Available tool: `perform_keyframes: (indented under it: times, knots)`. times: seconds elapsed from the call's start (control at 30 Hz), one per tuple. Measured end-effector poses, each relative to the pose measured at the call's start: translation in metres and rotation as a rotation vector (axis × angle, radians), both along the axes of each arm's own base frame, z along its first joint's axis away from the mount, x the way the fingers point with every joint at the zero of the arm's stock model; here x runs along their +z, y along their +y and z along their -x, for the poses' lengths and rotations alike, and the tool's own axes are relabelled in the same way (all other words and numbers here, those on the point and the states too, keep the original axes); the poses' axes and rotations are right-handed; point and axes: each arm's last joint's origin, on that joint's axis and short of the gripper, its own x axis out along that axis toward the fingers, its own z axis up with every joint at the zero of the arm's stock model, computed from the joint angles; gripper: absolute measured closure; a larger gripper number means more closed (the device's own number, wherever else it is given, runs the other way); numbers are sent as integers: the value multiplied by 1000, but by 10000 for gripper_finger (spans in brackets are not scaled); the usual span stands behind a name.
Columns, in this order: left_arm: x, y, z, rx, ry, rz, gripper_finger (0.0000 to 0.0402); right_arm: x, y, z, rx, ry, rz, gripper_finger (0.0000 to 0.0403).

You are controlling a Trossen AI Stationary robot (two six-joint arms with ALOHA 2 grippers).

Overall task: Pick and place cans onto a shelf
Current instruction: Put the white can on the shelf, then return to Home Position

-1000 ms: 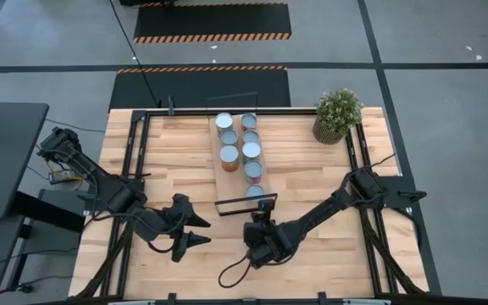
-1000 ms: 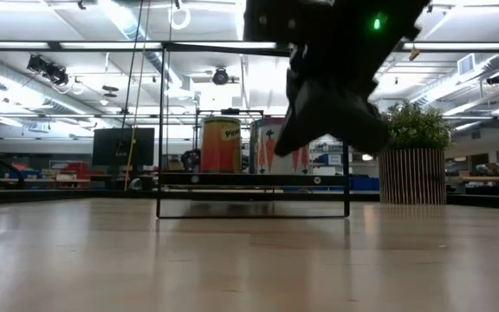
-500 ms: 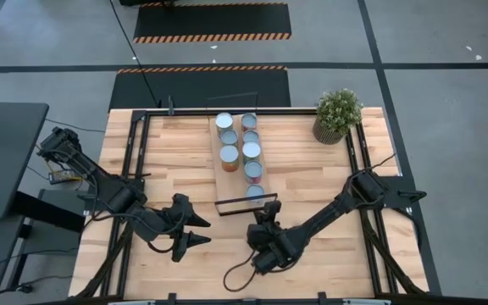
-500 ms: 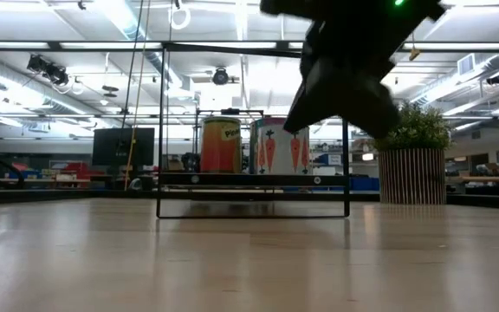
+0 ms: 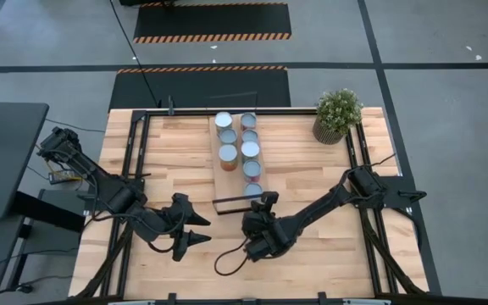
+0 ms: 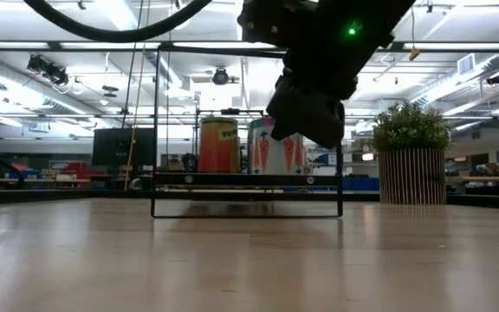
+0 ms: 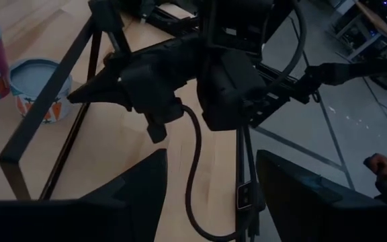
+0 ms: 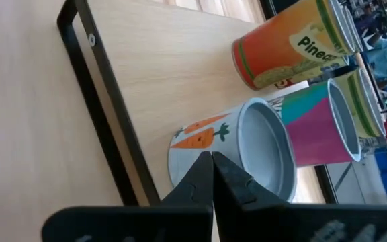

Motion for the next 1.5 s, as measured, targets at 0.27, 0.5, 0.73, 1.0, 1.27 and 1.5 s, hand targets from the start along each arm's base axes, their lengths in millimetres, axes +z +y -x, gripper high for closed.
perform_keyframes:
  times: [0.27,0.5,0.73,1.0,1.27,1.5]
  knots:
    - [0,0,0,0,1,-1,169,0,2,1,8,3,0,403]
    - [0,0,0,-1,1,-2,169,15,25,15,28,-35,89,403]
    - [-1,0,0,-1,6,-6,169,19,43,24,9,-176,70,403]
    - [0,1,0,9,2,-10,169,21,53,30,-69,-417,18,402]
    - [-1,1,0,9,3,-11,169,24,67,11,-294,-901,-406,402]
    - [-1,1,0,8,10,-18,169,32,71,-30,73,-720,-489,402]
